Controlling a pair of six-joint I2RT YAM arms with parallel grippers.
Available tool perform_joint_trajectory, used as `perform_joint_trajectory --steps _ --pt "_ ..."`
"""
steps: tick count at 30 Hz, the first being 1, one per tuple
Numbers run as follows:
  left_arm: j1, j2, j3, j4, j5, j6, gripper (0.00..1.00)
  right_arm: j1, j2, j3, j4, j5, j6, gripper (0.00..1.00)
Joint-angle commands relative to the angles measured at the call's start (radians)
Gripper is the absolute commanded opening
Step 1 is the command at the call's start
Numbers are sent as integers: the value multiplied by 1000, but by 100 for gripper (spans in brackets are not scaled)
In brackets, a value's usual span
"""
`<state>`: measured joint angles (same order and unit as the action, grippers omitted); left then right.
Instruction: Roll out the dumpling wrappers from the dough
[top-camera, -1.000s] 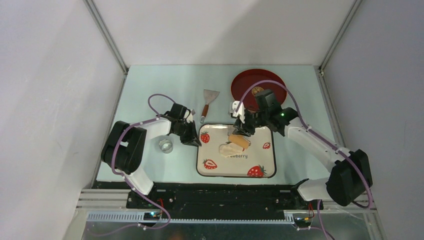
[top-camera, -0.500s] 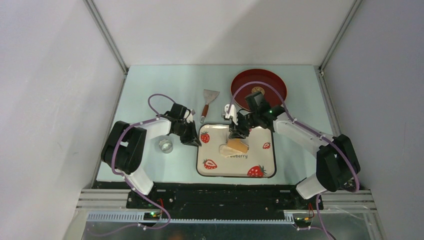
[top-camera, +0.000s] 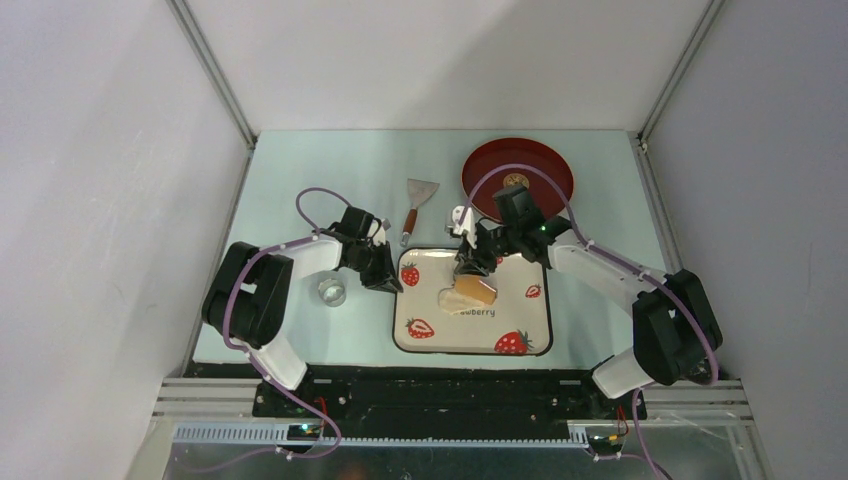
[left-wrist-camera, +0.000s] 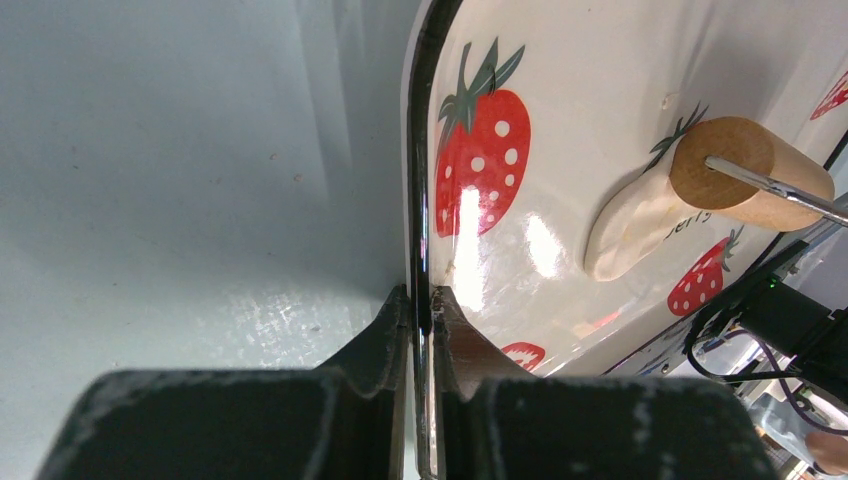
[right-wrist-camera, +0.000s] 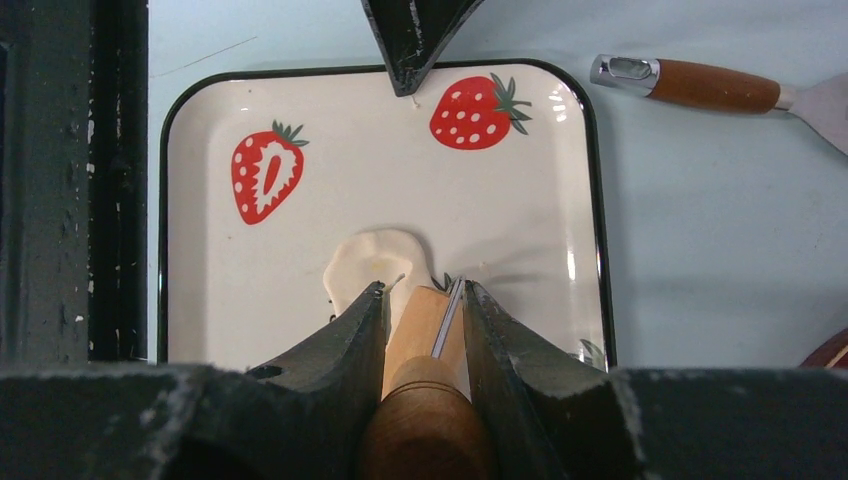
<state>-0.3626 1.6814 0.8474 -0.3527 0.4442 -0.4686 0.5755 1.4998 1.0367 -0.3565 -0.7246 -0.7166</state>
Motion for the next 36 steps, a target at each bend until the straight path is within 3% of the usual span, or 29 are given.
perform_joint_trajectory --steps 1,8,19,25,36 --pt "-9 43 -30 -66 -156 80 0 -31 46 -61 -36 131 7 0" --pt "-9 42 -31 -65 -157 78 0 -61 21 -61 -31 172 26 0" --pt "-9 35 -34 -66 -156 76 0 -66 -155 -59 46 145 59 0" --pt "-9 39 -35 -65 -152 75 0 -7 -238 -58 50 149 68 0" --pt "-9 40 -36 -63 -149 75 0 92 -173 -68 15 151 -8 0"
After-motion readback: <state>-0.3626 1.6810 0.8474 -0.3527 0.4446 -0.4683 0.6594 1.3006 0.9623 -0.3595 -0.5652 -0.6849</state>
